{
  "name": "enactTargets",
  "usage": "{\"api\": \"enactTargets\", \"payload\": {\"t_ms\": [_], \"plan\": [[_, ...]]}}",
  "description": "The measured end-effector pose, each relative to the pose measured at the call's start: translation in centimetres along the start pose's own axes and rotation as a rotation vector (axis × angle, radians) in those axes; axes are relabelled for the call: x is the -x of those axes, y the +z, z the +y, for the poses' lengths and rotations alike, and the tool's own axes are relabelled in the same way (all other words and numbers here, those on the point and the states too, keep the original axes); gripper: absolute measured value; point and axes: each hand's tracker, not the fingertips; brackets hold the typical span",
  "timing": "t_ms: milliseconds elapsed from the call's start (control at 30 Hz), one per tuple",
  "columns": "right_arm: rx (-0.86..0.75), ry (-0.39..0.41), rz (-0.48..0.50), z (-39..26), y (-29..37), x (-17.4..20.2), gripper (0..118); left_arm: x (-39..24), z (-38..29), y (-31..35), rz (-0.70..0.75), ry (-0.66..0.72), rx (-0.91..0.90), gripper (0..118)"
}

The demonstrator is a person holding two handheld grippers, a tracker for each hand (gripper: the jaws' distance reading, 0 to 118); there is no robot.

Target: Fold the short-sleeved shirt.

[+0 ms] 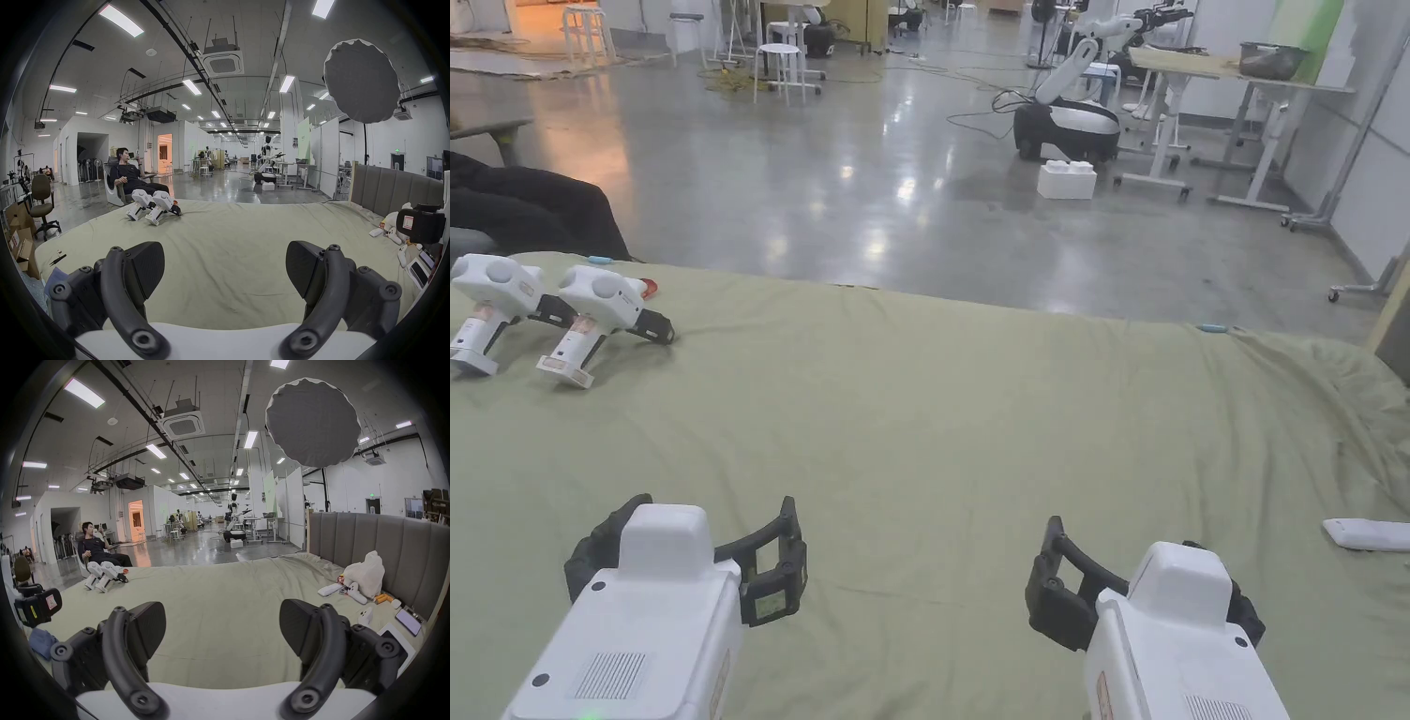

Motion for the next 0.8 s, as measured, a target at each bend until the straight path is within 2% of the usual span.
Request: {"api": "enactTargets", "payload": {"t_ms": [67, 133, 200, 400, 567, 667, 800], "plan": [[0.000, -0.047, 0.084, 0.2, -0.1, -0.2, 112, 0.1, 0.2, 0.0, 0.005, 0.011, -0.004, 107], [-0.025, -0.078, 0.127, 0.4, 0.3, -0.2, 113, 0.2, 0.4, 0.0, 0.006, 0.017, -0.002, 111], [-0.038, -0.077, 0.103, 0.5, 0.5, 0.0, 113, 0.3, 0.6, 0.0, 0.002, 0.028, 0.001, 111], [0.034, -0.066, -0.109, 1.3, -0.5, 0.5, 113, 0.9, 0.8, -0.1, -0.019, 0.081, 0.012, 112], [0.074, -0.077, -0.103, 1.7, -0.9, 0.0, 113, 1.1, 0.7, -0.2, -0.045, 0.096, 0.029, 112], [0.120, -0.111, -0.094, 1.8, -1.2, -0.2, 113, 0.9, 0.6, -0.3, -0.054, 0.100, 0.027, 112], [0.215, -0.133, -0.168, 2.1, -1.7, 0.1, 113, 0.6, 0.4, -0.2, -0.047, 0.072, -0.001, 114]]}}
